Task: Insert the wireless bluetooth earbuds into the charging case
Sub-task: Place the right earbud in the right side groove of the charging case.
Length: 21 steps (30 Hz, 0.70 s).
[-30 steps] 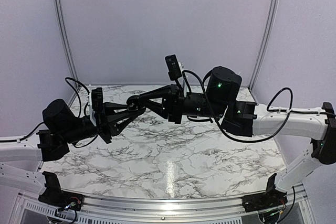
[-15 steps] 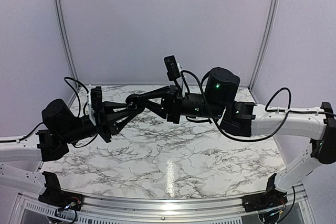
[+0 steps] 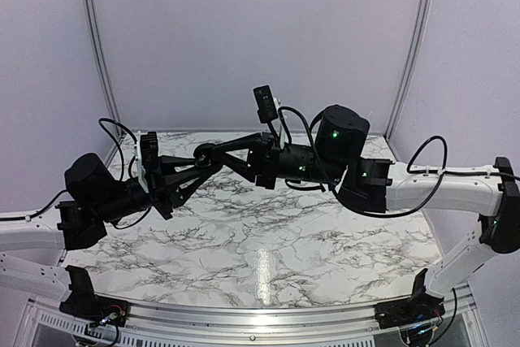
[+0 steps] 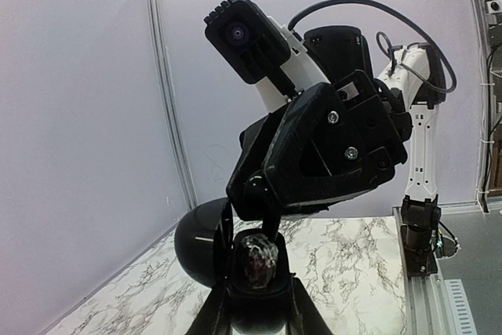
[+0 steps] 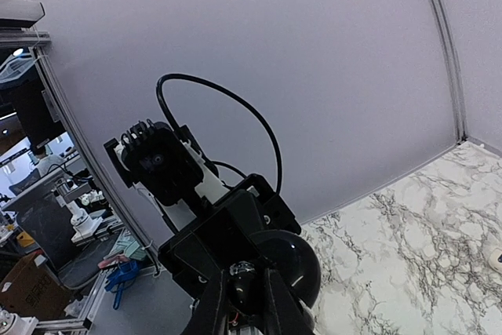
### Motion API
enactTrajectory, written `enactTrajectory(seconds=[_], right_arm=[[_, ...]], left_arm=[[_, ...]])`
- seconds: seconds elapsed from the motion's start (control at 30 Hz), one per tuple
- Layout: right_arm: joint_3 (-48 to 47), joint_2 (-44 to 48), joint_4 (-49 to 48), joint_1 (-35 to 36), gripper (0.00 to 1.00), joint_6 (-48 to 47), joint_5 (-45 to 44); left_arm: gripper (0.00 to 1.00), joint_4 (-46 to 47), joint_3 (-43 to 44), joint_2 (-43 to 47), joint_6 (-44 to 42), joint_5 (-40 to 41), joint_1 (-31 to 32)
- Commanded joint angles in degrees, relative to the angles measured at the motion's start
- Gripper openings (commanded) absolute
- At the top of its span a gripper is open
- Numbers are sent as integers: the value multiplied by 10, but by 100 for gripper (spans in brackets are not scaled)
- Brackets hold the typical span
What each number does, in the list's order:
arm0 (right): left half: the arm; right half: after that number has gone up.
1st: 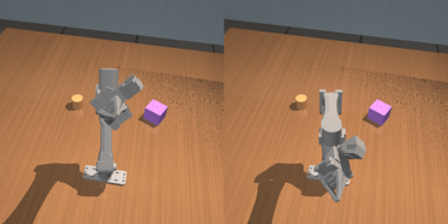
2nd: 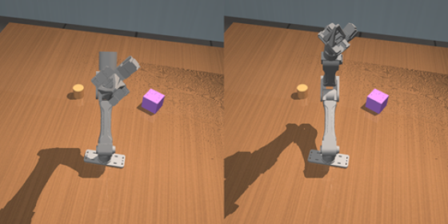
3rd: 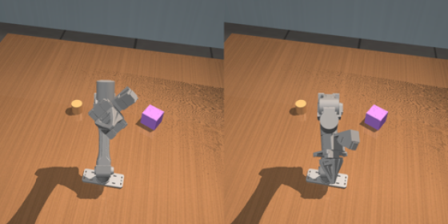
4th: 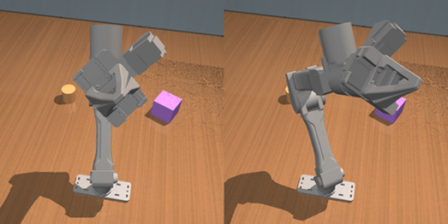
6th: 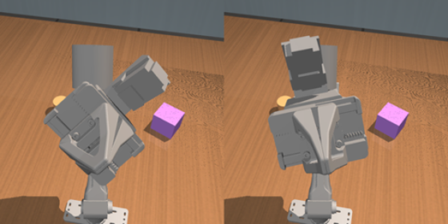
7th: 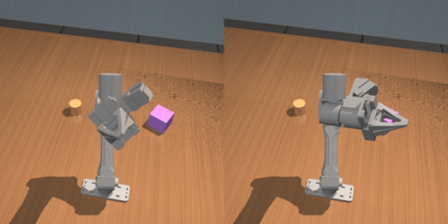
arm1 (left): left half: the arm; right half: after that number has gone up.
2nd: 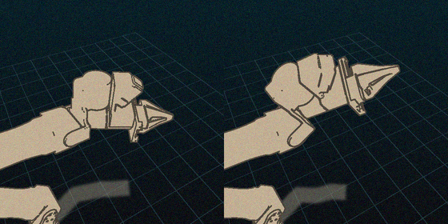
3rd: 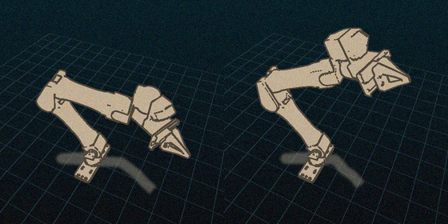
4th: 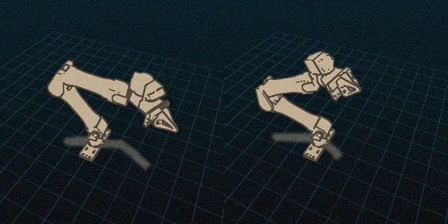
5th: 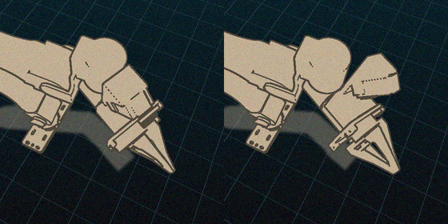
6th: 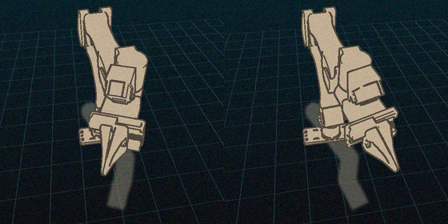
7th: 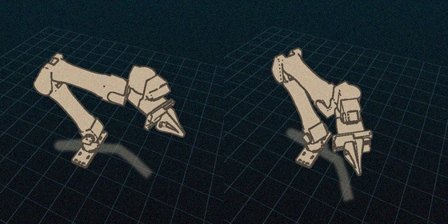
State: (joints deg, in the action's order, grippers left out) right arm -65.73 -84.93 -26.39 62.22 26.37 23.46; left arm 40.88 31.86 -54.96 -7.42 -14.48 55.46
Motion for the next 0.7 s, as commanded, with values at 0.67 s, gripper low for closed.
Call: enactTrajectory(seconds=[0.67], right_arm=[[-1,9,65,24,16,-9,-94]], left_arm=[[0,53,-5,27,8,27,0]])
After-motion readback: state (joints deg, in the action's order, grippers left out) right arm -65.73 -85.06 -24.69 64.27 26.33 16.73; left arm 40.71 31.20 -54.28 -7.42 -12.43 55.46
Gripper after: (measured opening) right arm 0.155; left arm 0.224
